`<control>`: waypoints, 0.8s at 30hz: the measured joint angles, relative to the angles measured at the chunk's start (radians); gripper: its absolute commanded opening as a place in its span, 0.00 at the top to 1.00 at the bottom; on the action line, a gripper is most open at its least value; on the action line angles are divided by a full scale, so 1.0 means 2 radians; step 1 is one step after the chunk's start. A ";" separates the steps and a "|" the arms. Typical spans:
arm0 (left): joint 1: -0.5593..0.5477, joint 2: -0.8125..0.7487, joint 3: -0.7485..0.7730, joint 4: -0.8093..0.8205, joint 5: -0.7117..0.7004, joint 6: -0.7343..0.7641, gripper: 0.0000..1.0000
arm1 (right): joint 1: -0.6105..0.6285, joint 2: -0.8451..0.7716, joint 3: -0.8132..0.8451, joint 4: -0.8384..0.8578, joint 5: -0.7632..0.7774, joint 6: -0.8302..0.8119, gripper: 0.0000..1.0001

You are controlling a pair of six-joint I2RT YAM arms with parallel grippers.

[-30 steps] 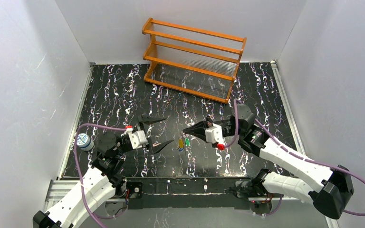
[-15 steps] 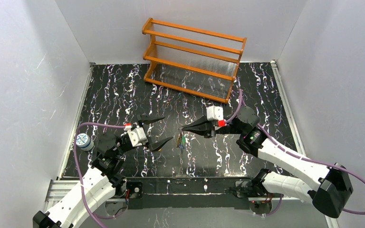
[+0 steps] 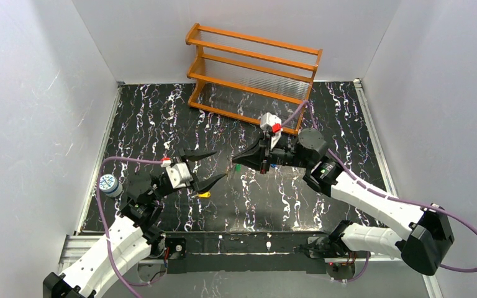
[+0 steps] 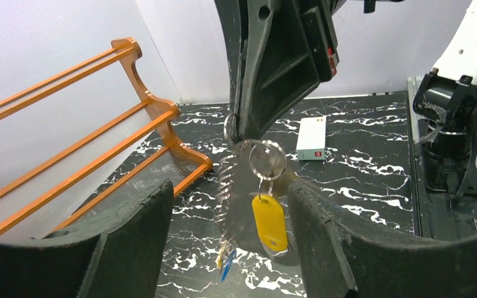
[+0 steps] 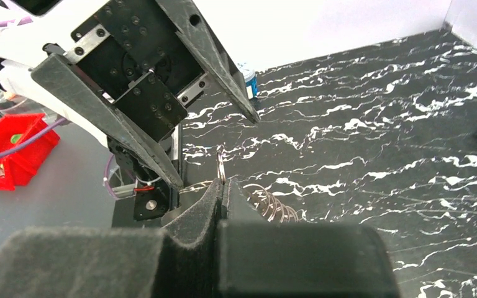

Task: Put the keys on the keyring
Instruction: Adjust the keyring.

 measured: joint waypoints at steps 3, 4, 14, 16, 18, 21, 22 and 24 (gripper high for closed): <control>0.000 0.004 0.006 0.005 -0.003 -0.007 0.48 | 0.000 0.009 0.012 -0.019 0.004 0.020 0.99; 0.000 0.004 0.007 0.007 -0.005 -0.010 0.53 | 0.000 0.011 0.014 -0.025 0.004 0.025 0.99; 0.000 0.015 0.021 0.009 -0.018 -0.034 0.72 | 0.000 0.031 0.056 -0.113 0.001 0.004 0.99; 0.000 0.019 0.025 0.003 -0.018 -0.033 0.73 | 0.000 0.032 0.061 -0.125 0.001 -0.005 0.99; 0.000 0.023 0.029 -0.003 -0.018 -0.033 0.73 | 0.000 0.032 0.062 -0.133 0.000 -0.011 0.99; 0.000 0.033 0.034 -0.007 -0.014 -0.036 0.72 | -0.001 0.032 0.062 -0.139 -0.001 -0.018 0.99; 0.000 0.037 0.035 -0.009 -0.012 -0.037 0.71 | -0.001 0.032 0.062 -0.139 -0.001 -0.020 0.99; 0.000 0.045 0.038 -0.010 -0.009 -0.041 0.71 | -0.001 0.032 0.062 -0.138 -0.004 -0.022 0.99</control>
